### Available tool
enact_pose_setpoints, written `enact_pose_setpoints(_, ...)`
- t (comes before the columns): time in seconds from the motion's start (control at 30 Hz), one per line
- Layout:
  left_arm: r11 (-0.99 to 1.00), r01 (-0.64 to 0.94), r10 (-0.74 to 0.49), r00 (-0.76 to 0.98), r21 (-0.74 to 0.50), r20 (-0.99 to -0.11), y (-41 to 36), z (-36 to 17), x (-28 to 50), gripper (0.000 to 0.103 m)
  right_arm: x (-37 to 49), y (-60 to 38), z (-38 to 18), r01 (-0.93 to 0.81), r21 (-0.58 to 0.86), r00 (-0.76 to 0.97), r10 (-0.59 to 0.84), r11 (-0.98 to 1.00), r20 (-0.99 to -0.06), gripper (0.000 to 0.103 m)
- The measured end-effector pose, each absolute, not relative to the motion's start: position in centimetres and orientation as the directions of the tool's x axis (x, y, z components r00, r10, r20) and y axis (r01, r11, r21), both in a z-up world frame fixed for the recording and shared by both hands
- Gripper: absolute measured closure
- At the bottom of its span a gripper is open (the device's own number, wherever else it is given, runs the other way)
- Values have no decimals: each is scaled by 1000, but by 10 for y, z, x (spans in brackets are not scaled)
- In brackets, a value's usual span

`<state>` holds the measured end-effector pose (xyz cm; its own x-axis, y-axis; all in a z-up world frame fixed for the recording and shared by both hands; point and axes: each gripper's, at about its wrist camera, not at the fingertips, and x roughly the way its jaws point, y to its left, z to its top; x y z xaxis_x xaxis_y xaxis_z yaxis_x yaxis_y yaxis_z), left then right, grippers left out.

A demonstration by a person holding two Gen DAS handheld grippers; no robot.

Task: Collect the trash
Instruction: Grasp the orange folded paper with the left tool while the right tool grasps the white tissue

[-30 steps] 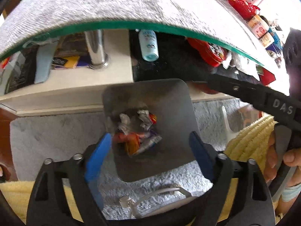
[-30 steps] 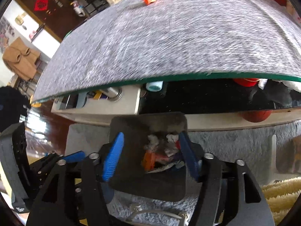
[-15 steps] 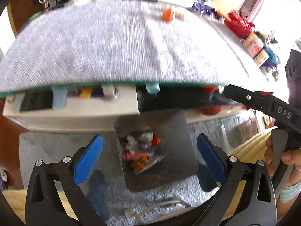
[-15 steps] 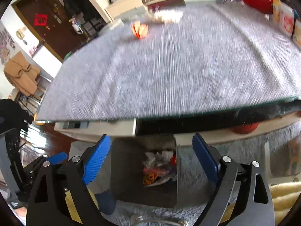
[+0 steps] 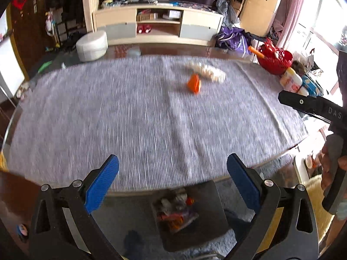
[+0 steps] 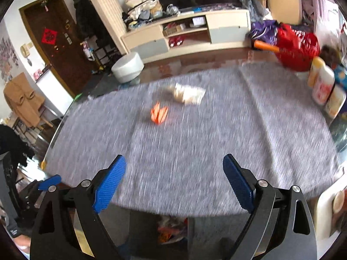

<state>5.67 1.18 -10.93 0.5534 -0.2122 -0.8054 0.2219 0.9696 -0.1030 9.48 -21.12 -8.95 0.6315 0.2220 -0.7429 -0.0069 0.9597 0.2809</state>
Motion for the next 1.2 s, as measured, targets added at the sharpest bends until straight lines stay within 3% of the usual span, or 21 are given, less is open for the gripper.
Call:
enact_pose_setpoints(0.33, 961, 262, -227, 550, -92, -804, -15, -92, 136, 8, 178, -220, -79, 19, 281, 635, 205, 960, -745, 12)
enact_pose_setpoints(0.67, 948, 297, -252, 477, -116, -842, -52, -134, 210, 9, 262, -225, -127, 42, 269, 565, 199, 962, -801, 12)
enact_pose_setpoints(0.87, 941, 312, -265, 428, -134, -864, -71, -167, 241, 18, 299, -218, -165, 45, 249, 503, 194, 967, -842, 13)
enact_pose_setpoints(1.13, 936, 322, -270, 384, -146, -883, -84, -201, 268, 39, 318, -215, -202, 42, 261, 454, 214, 964, -865, 19)
enact_pose_setpoints(1.2, 931, 332, -275, 372, -149, -887, -85, -208, 272, 49, 319, -212, -204, 25, 256, 450, 218, 966, -866, 23)
